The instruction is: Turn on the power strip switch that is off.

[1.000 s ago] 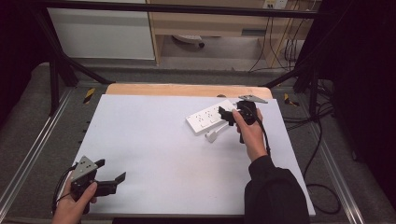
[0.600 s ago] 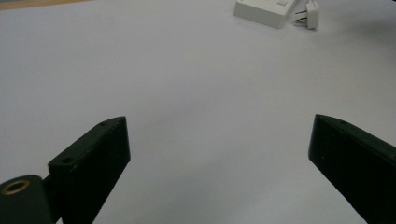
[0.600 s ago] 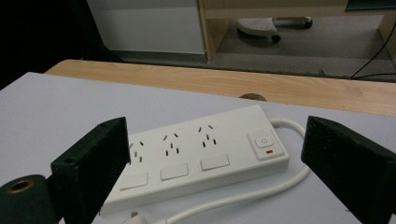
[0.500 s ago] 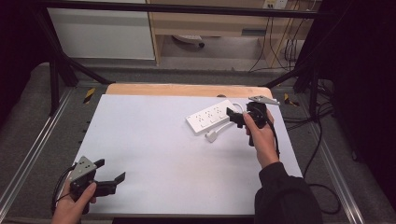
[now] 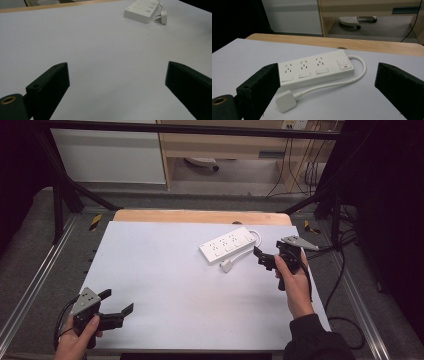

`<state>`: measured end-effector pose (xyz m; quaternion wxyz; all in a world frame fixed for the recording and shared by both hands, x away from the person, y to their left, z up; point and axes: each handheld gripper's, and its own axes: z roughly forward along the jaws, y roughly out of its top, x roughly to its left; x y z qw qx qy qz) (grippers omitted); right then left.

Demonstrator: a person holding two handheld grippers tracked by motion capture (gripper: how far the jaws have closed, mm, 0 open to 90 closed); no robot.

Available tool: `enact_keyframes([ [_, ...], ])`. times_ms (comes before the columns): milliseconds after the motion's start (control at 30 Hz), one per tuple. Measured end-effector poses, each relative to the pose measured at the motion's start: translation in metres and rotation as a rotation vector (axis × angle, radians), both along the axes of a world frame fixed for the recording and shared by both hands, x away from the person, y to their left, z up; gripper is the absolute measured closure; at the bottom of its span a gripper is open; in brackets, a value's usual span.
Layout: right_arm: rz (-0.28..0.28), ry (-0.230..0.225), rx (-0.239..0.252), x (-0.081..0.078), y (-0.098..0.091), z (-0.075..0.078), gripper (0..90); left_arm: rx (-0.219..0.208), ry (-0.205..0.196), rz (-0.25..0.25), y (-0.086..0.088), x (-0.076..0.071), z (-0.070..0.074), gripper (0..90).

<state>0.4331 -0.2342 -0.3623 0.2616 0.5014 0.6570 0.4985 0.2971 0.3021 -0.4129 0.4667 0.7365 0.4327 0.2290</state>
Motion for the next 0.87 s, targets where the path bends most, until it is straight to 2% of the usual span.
enact_keyframes([
  [200, -0.003, -0.004, -0.010, -0.023, -0.010, -0.014, 6.2, 0.000, 0.010, 0.008, 0.002, 0.000, -0.001, 5.6],
  [400, 0.021, 0.011, -0.027, -0.049, -0.015, -0.034, 5.8, 0.000, 0.009, 0.009, 0.002, 0.001, -0.001, 5.6],
  [467, 0.021, 0.018, -0.015, -0.057, -0.015, -0.041, 5.8, 0.001, 0.007, 0.010, 0.003, 0.001, -0.001, 5.6],
  [533, 0.021, 0.021, -0.035, -0.064, -0.016, -0.047, 5.3, 0.002, 0.008, 0.011, 0.003, 0.000, -0.001, 5.6],
  [767, 0.023, 0.080, -0.085, -0.085, -0.021, -0.069, 4.8, 0.011, 0.005, 0.010, 0.002, 0.000, -0.001, 5.6],
  [833, 0.015, 0.114, -0.118, -0.087, -0.022, -0.076, 4.2, 0.014, 0.005, 0.007, 0.002, 0.000, -0.001, 5.6],
  [867, 0.010, 0.142, -0.152, -0.085, -0.022, -0.081, 4.1, 0.015, 0.007, 0.006, 0.002, 0.000, -0.001, 5.6],
])
